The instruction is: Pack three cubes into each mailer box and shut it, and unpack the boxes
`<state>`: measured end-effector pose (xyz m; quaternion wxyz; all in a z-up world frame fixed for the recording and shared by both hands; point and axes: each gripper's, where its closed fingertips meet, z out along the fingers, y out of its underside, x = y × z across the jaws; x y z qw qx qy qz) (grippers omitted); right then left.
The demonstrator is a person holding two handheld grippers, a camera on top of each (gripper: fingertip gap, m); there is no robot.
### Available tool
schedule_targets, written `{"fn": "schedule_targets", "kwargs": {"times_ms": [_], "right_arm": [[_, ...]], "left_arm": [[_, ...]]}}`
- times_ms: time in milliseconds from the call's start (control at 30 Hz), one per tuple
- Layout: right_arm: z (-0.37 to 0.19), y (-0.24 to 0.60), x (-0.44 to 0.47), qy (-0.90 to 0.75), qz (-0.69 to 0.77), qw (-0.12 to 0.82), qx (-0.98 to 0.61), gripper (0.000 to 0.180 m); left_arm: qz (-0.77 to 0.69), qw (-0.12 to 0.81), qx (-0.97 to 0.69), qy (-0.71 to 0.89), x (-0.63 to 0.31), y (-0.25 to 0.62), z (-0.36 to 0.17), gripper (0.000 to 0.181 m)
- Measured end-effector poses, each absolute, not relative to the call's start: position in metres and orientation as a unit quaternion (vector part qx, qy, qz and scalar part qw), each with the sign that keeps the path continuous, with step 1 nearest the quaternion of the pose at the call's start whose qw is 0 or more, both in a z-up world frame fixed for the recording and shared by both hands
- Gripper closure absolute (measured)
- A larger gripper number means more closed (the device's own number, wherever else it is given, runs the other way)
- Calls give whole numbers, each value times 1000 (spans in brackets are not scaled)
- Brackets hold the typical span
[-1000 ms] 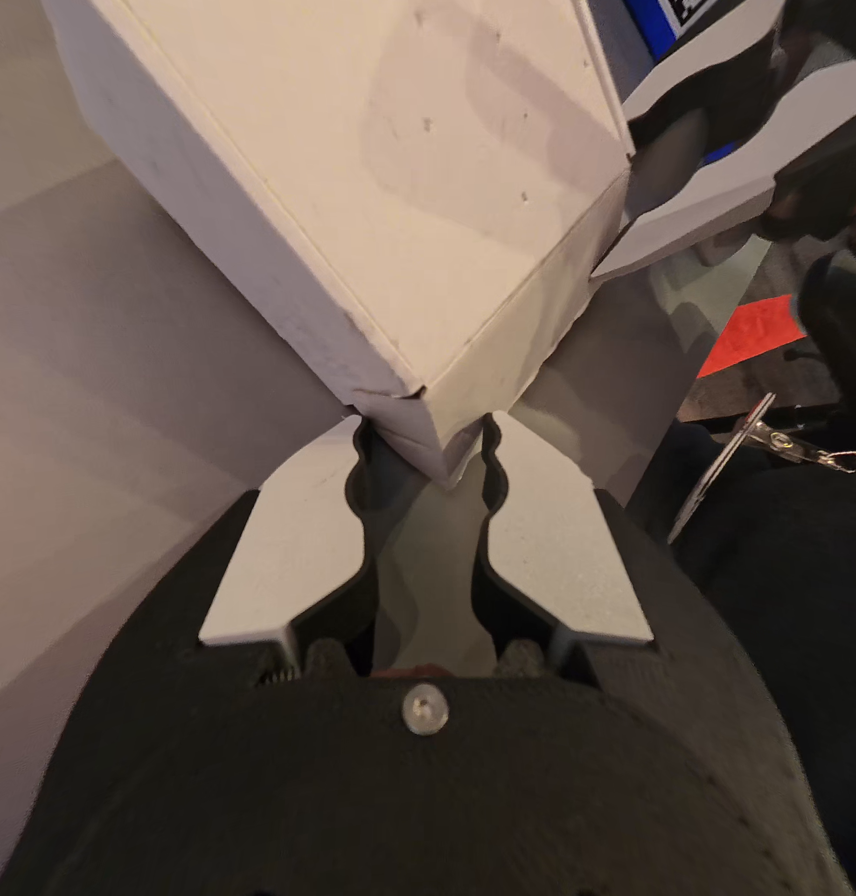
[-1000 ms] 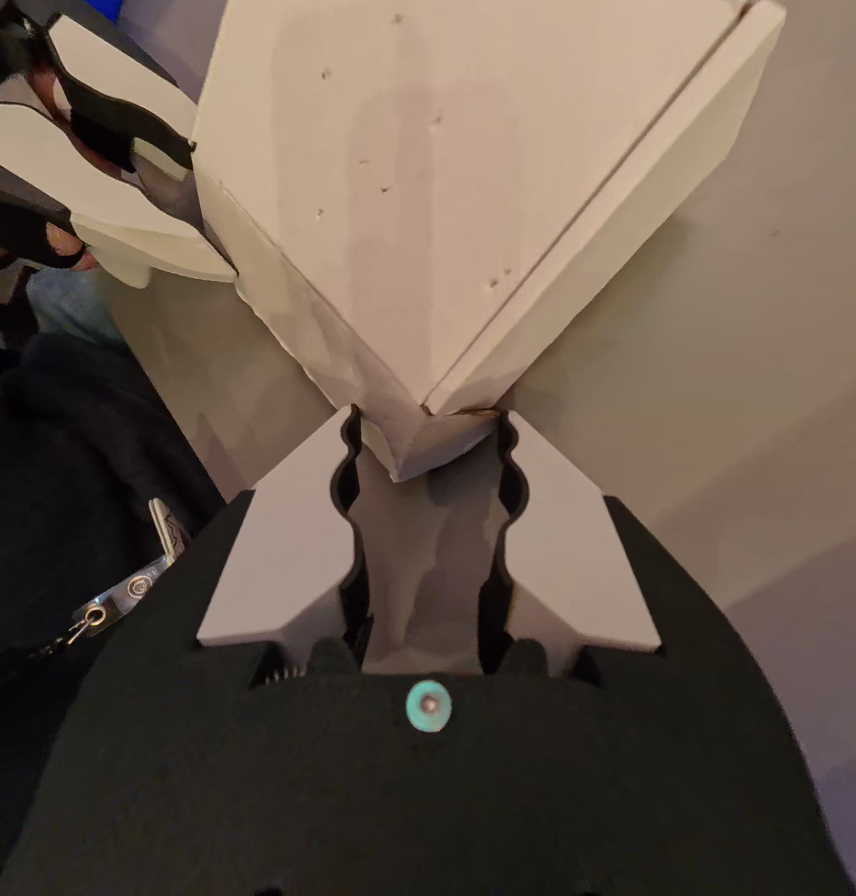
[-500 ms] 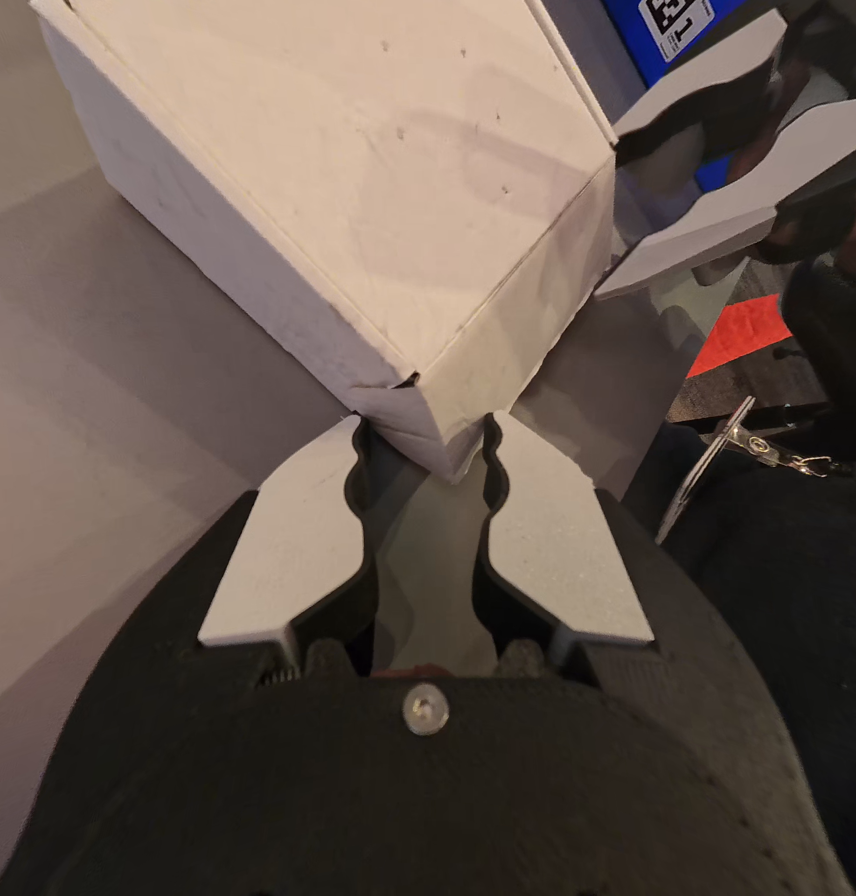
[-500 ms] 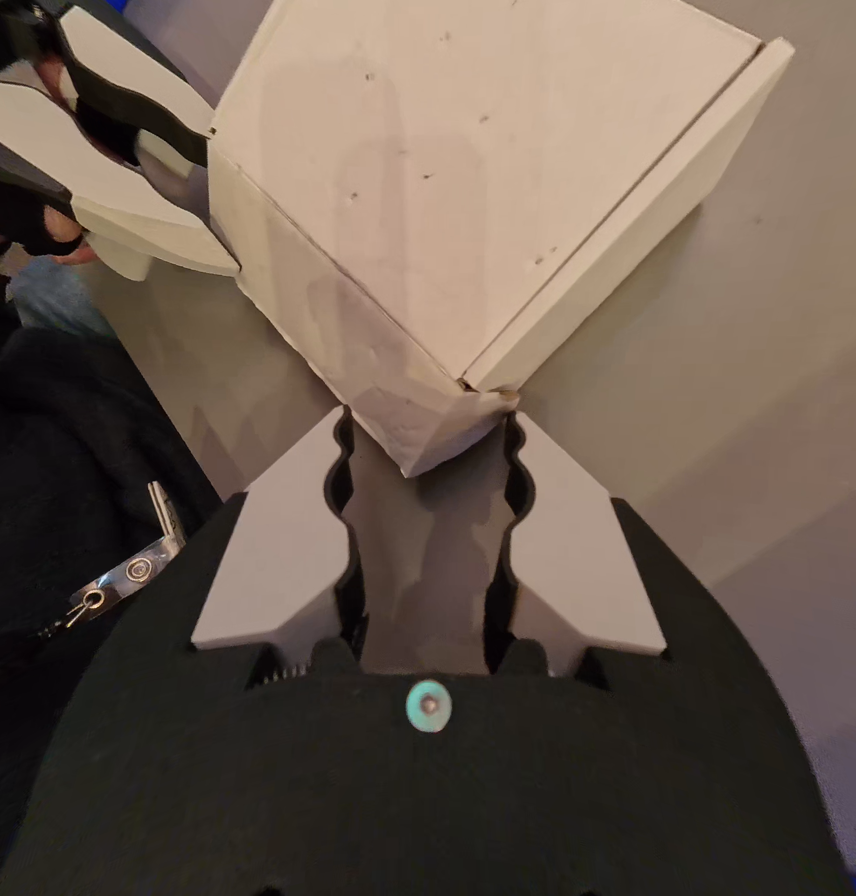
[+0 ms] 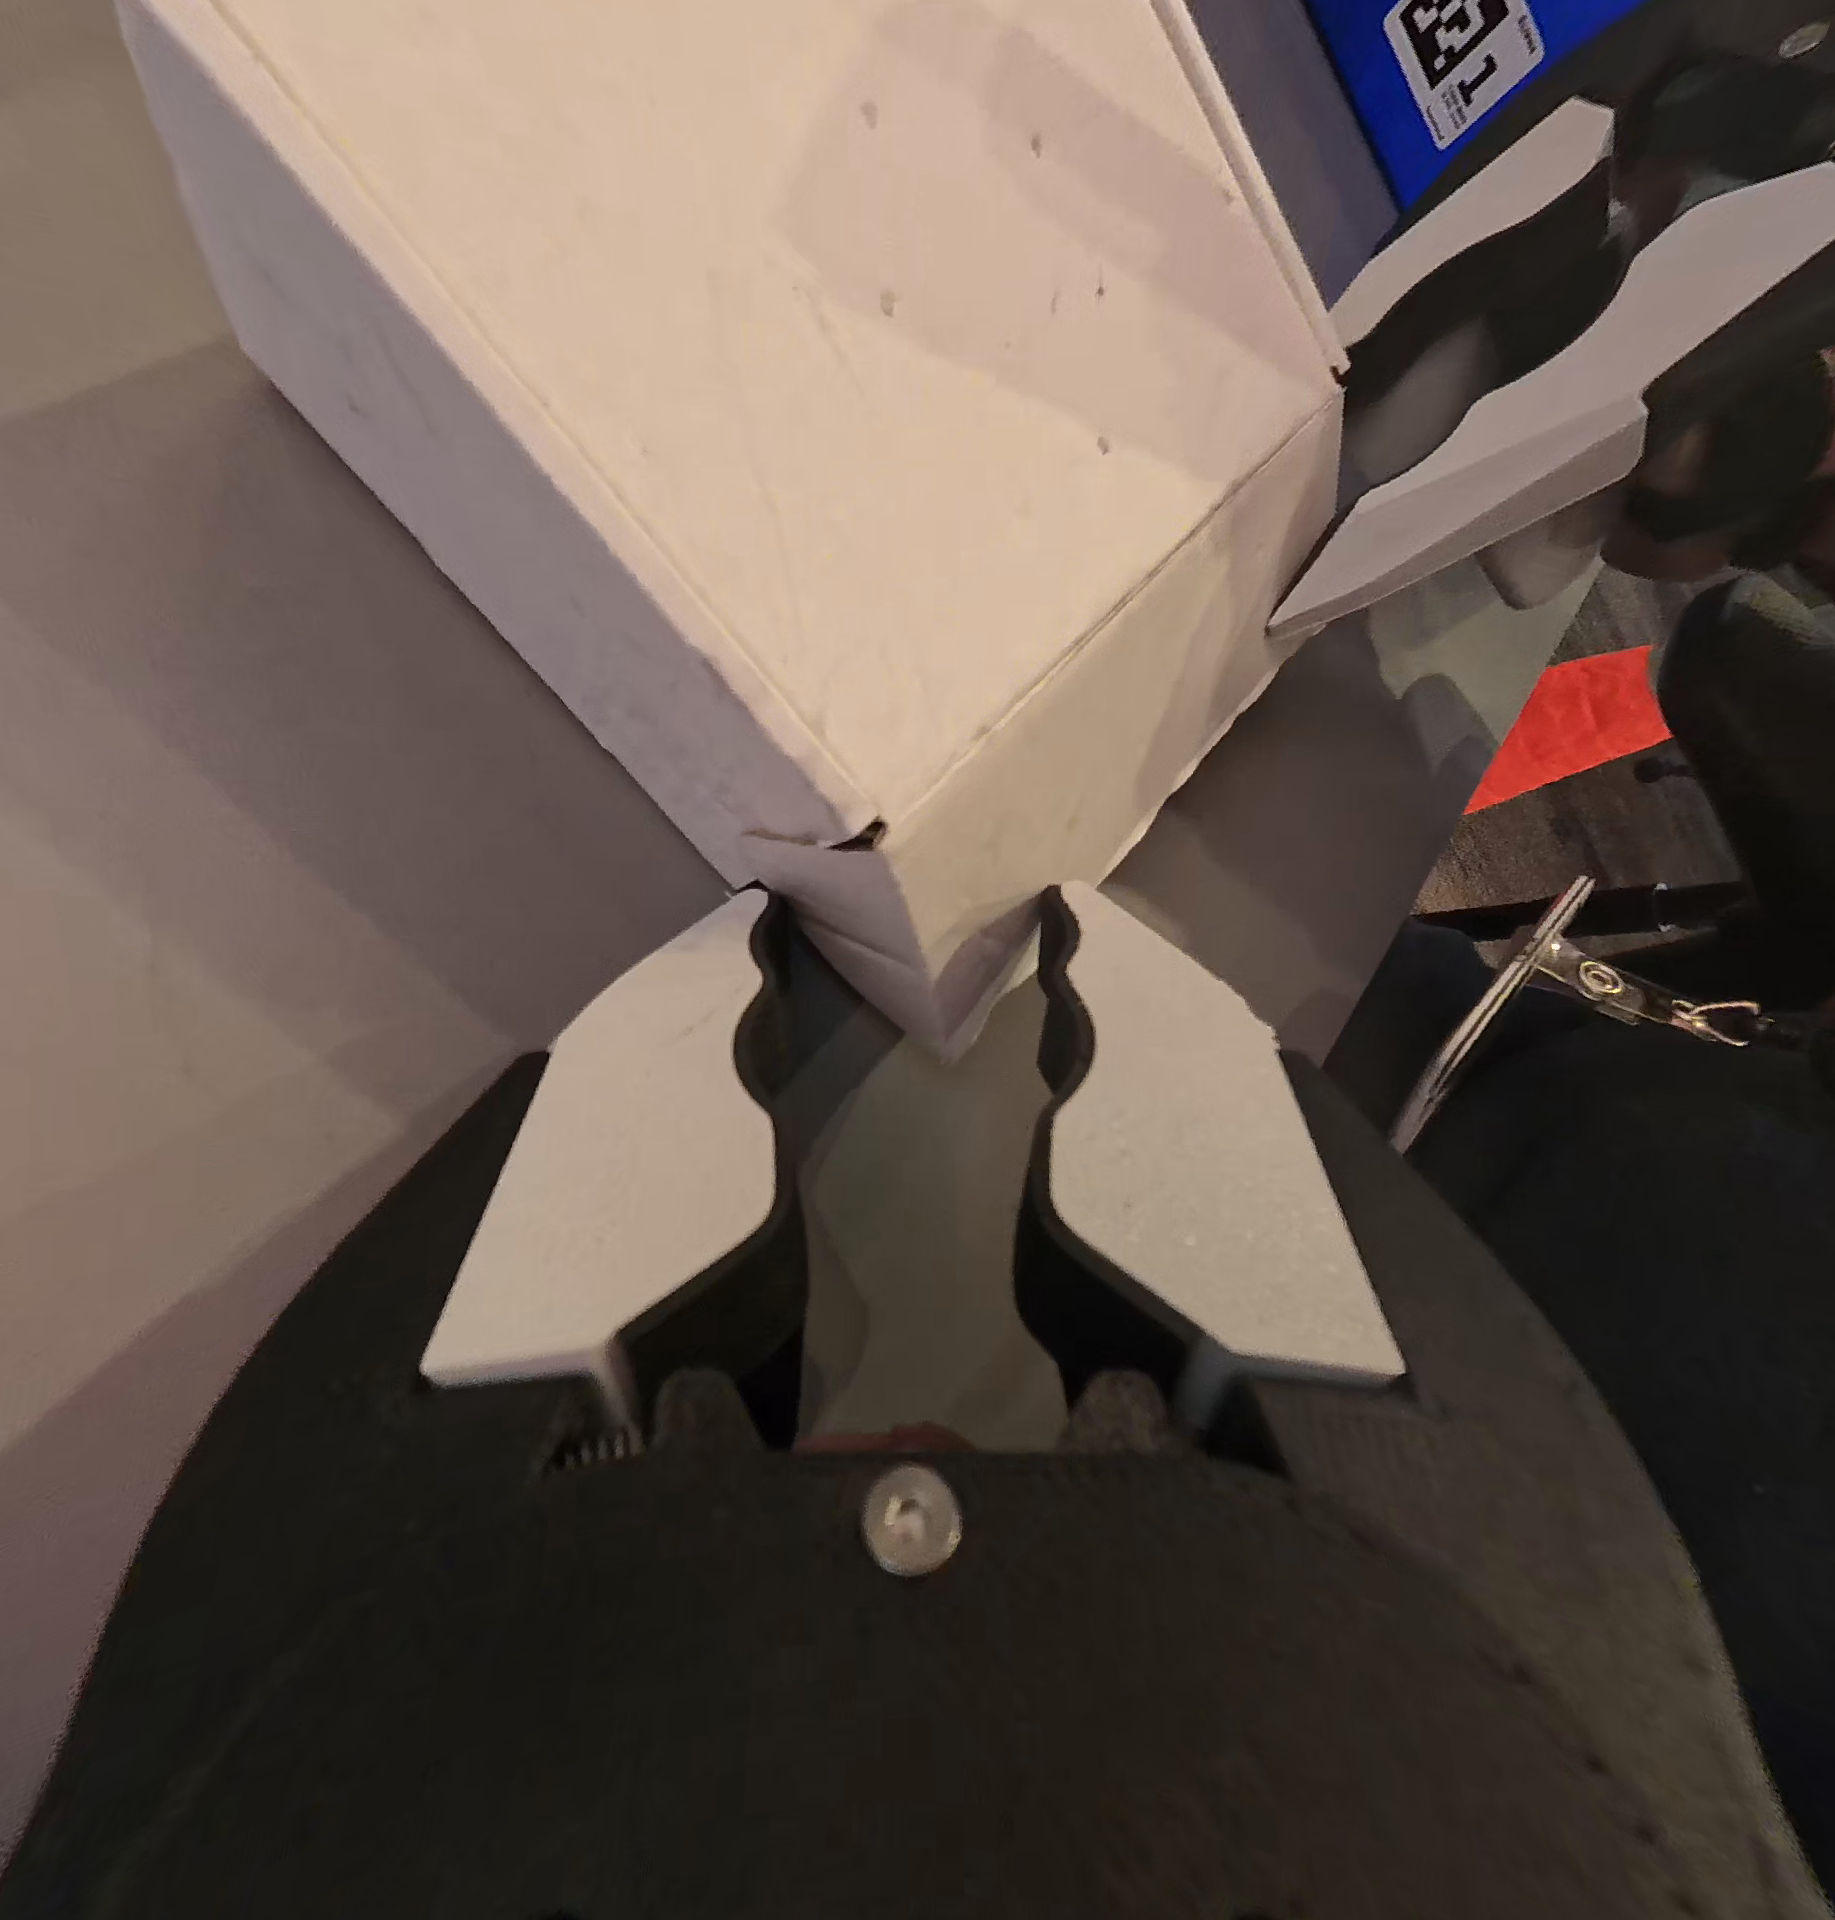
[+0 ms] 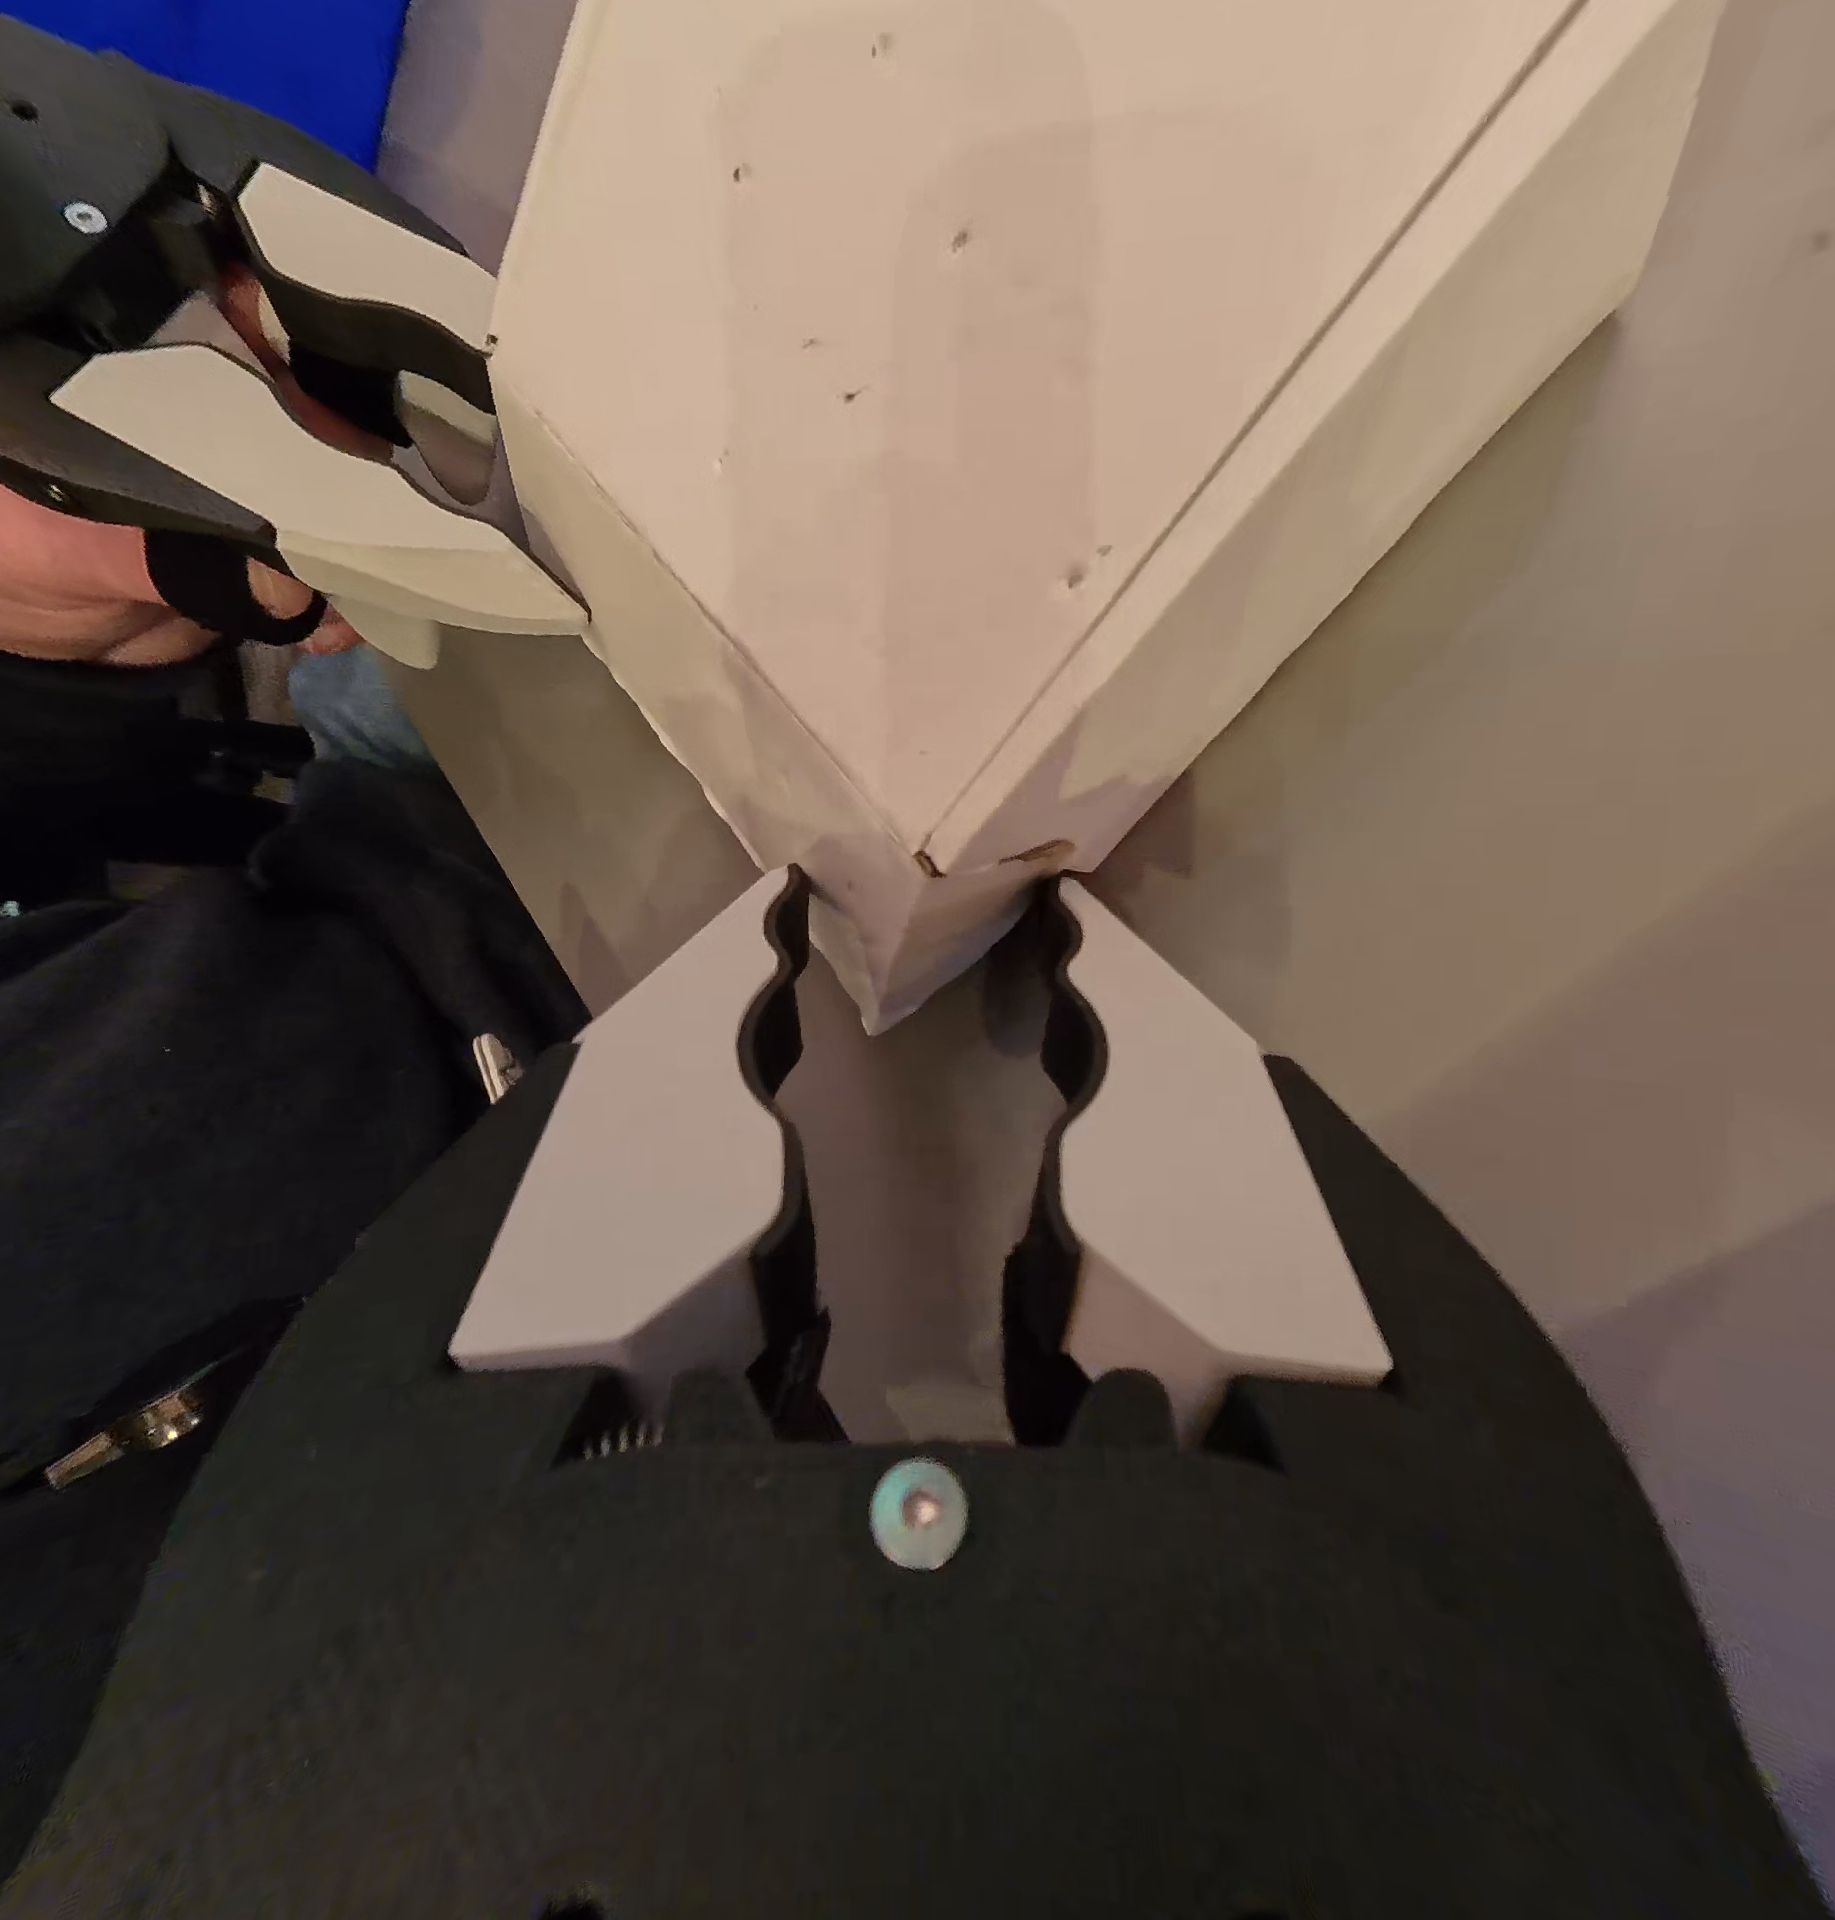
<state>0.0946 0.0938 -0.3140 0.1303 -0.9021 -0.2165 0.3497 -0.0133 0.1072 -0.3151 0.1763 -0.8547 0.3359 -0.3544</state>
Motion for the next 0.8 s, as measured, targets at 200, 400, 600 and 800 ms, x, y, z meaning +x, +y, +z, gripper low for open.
{"fn": "schedule_targets", "kwargs": {"times_ms": [200,400,600,800], "right_arm": [[-314,91,92,-174,393,118,-895,141],[-313,89,92,-143,433,103,-884,142],[-312,89,92,-123,459,90,-875,143],[-311,87,92,-127,466,55,-874,143]], "left_arm": [[-347,184,-859,328,-11,107,-315,134],[-351,179,-861,321,-11,107,-315,134],[-374,136,-865,306,-11,107,-313,137],[-415,47,-866,276,-11,103,-310,141]]}}
